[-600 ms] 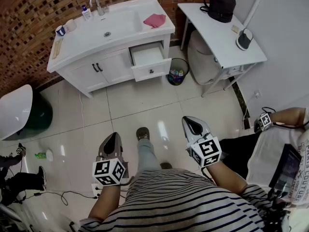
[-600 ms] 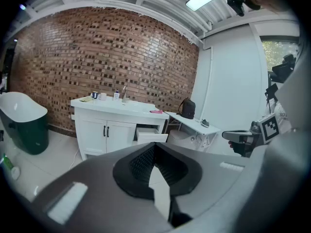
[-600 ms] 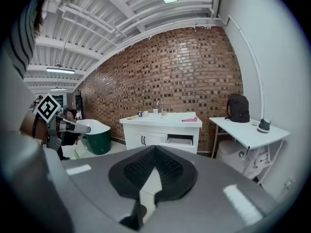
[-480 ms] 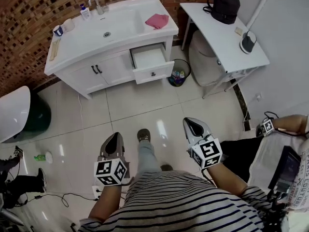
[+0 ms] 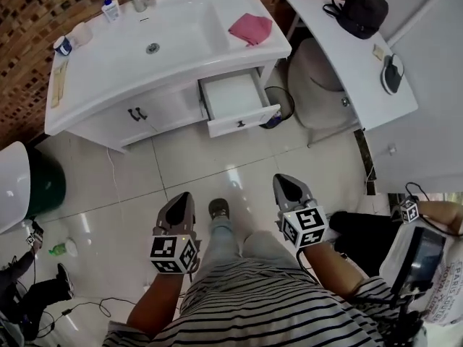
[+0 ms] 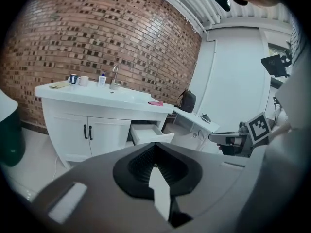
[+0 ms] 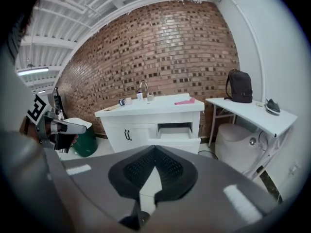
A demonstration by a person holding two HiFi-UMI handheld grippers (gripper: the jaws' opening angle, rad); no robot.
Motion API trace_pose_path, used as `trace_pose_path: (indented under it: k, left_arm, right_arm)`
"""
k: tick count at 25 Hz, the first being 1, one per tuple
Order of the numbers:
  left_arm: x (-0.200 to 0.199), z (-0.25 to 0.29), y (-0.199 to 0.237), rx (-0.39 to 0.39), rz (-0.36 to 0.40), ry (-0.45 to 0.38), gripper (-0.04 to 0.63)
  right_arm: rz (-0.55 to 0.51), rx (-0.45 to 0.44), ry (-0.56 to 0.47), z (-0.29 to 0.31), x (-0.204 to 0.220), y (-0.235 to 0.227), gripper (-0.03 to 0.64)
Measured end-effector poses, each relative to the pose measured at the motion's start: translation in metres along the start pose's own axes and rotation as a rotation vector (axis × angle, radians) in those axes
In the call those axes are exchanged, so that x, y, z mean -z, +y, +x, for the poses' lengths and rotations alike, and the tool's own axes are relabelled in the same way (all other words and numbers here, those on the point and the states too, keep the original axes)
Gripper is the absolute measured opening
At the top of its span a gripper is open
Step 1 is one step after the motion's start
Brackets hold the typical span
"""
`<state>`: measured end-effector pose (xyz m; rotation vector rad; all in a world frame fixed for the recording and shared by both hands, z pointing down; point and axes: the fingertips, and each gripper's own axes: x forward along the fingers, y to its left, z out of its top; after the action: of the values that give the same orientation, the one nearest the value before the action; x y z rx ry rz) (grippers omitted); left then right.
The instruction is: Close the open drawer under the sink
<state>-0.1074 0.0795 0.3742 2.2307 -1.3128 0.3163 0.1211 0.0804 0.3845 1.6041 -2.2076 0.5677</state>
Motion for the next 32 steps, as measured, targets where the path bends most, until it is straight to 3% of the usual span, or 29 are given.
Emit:
trace_pose_path:
  k: [6, 10, 13, 20, 32]
  left_arm:
    - [0.01, 0.056, 0.023, 0.008, -0.054, 0.048, 0.015]
    - [0.026, 0.092, 0.032, 0.019, -0.055, 0.063, 0.015]
    - [0.037, 0.121, 0.038, 0.012, -0.06, 0.072, 0.015]
    - [0.048, 0.161, 0.038, 0.015, -0.076, 0.103, 0.015]
    - [0.051, 0.195, 0.052, 0.032, -0.068, 0.113, 0.015]
  right_arm:
    - [-0.077, 0.001, 0.077, 0.085, 0.027, -0.018, 0.0]
    - [-0.115, 0.047, 0.1, 0.151, 0.06, -0.045, 0.0]
    - [-0.123, 0.049, 0.141, 0.204, 0.084, -0.062, 0.115]
    - [-0.091, 0.061, 0.195, 0.294, 0.116, -0.085, 0.153]
    - [-0.124, 0.079, 0.189, 0.343, 0.121, -0.091, 0.135]
